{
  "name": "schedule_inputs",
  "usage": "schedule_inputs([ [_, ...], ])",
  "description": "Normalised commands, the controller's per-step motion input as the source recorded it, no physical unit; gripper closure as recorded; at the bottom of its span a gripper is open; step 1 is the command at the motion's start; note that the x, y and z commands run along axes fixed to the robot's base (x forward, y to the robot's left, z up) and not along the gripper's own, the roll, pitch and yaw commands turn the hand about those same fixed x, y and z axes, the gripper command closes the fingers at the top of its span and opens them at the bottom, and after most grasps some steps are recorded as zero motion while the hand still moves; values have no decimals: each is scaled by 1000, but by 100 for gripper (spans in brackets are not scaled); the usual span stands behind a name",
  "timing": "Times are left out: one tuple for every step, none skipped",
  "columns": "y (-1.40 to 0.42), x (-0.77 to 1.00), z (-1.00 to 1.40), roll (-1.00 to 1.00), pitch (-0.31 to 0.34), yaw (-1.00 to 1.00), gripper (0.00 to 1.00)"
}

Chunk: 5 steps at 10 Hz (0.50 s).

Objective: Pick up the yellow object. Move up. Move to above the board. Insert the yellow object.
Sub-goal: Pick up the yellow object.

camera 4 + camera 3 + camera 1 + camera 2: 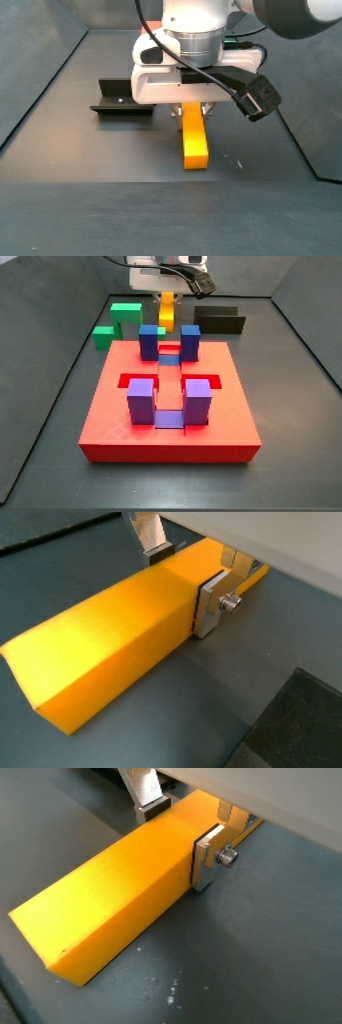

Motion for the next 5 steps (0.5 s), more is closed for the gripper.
schedule_inputs([
  [0,0,0,0,0,0,100],
  [0,0,0,0,0,0,100],
  [0,0,0,0,0,0,100],
  [0,0,0,0,0,0,100],
  [0,0,0,0,0,0,100],
])
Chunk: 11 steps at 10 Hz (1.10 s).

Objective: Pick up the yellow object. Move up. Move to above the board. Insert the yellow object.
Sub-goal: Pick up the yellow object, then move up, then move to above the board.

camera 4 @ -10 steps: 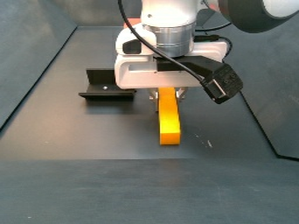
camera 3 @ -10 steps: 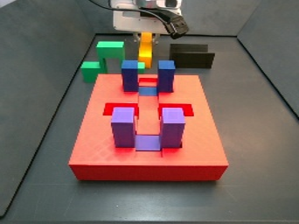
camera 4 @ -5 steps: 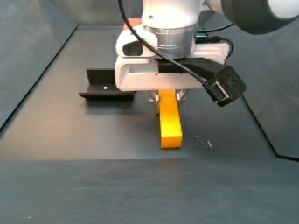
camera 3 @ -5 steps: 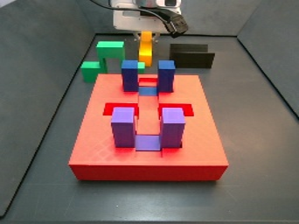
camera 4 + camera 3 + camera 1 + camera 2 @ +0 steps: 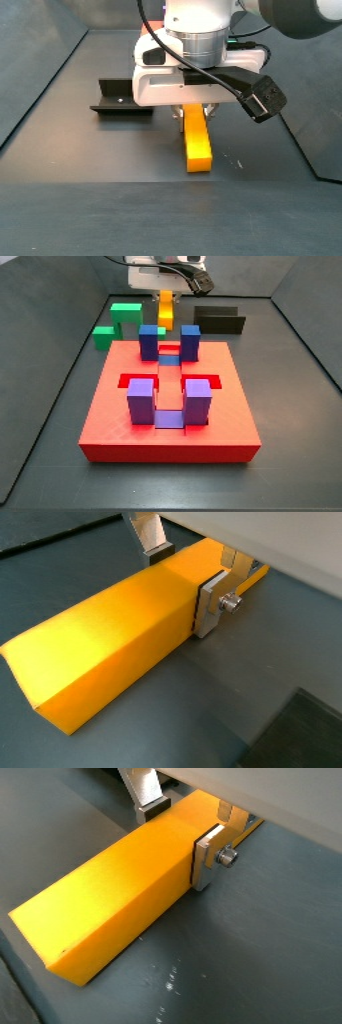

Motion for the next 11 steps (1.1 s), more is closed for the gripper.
schedule_inputs([
  [0,0,0,0,0,0,100],
  [0,0,833,0,0,0,100],
  [-26,24,780,-1,12,-18,100],
  [-24,-16,570,5,38,-25,100],
  [-3,-2,185,28,23,-12,100],
  [0,0,1400,0,0,0,100],
  [-4,-22,1400,-7,30,2,100],
  [-5,-34,1400,7,30,-5,100],
  [0,-13,1400,21,0,4,100],
  [2,-1,1400,13,34,6,100],
  [1,-9,1400,12,58,1,100],
])
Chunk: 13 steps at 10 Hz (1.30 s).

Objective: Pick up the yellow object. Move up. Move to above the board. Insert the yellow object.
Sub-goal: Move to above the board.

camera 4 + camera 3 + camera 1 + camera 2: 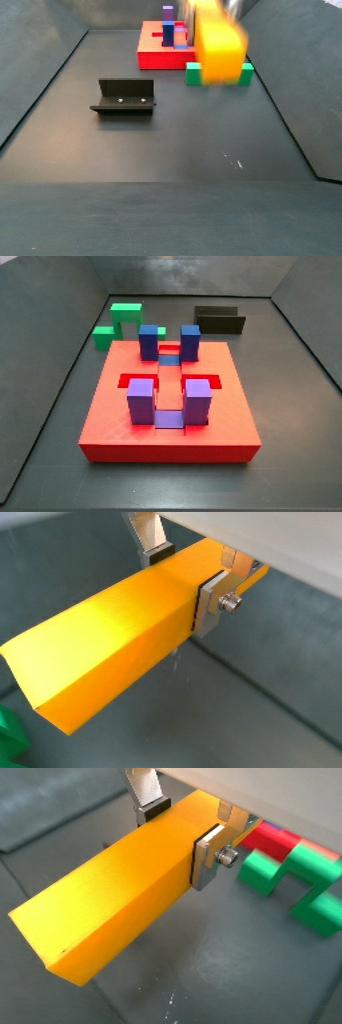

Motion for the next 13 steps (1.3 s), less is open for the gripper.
schedule_inputs([
  [-1,-2,1400,14,55,1,100],
  [0,25,806,11,68,4,100],
  [5,38,460,9,73,2,100],
  [0,43,309,5,69,1,100],
  [1,22,170,4,62,4,100],
  [-1400,32,168,-82,99,-164,100],
  [-1400,29,156,-50,80,-136,100],
  [-1400,23,157,-16,37,-71,100],
  [-1400,21,154,-49,11,-44,100],
  [-1400,23,159,-33,20,-14,100],
  [-1400,24,166,-17,24,-4,100],
  [-1400,29,175,-15,34,-3,100],
  [-1400,34,182,-16,50,3,100],
])
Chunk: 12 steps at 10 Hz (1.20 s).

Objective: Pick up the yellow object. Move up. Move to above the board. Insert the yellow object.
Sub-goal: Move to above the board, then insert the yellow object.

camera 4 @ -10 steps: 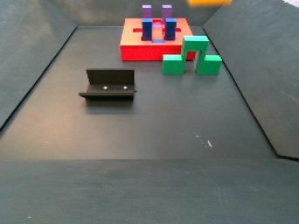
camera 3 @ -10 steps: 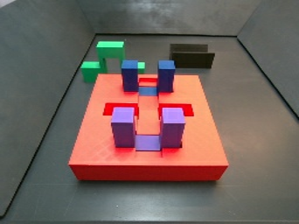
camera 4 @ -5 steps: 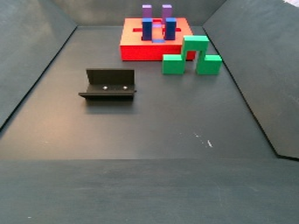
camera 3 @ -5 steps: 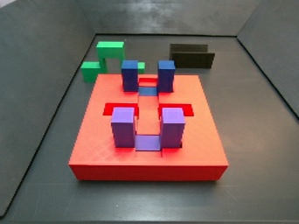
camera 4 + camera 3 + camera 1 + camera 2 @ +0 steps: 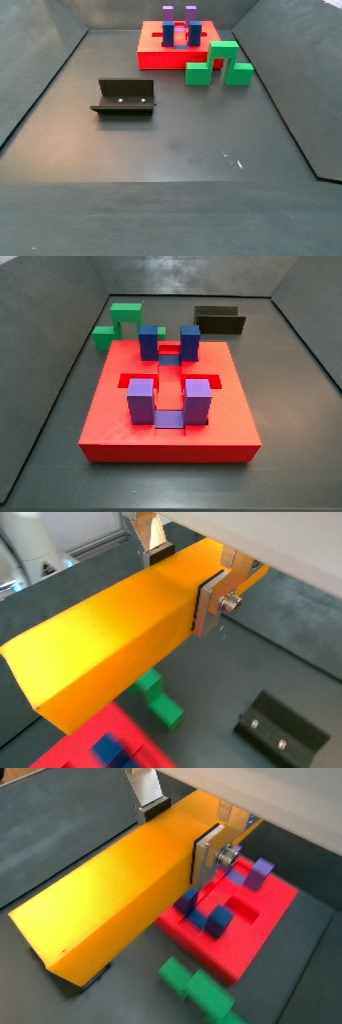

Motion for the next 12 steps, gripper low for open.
schedule_inputs([
  [-1400,49,192,-1,76,2,100],
  [-1400,78,198,1,104,9,100],
  [-971,105,148,2,146,2,100],
  [-629,101,107,9,163,6,100],
  [-441,97,85,13,157,3,100],
  [-235,72,50,21,123,10,100],
  [0,14,-89,-10,0,0,100],
  [0,177,-166,-57,-34,0,100],
  [-9,229,-211,-60,-73,0,100],
  [-31,254,-240,-61,-106,0,100],
  [-43,363,-294,-77,-154,0,100],
  [-57,597,-463,-80,-280,14,100],
])
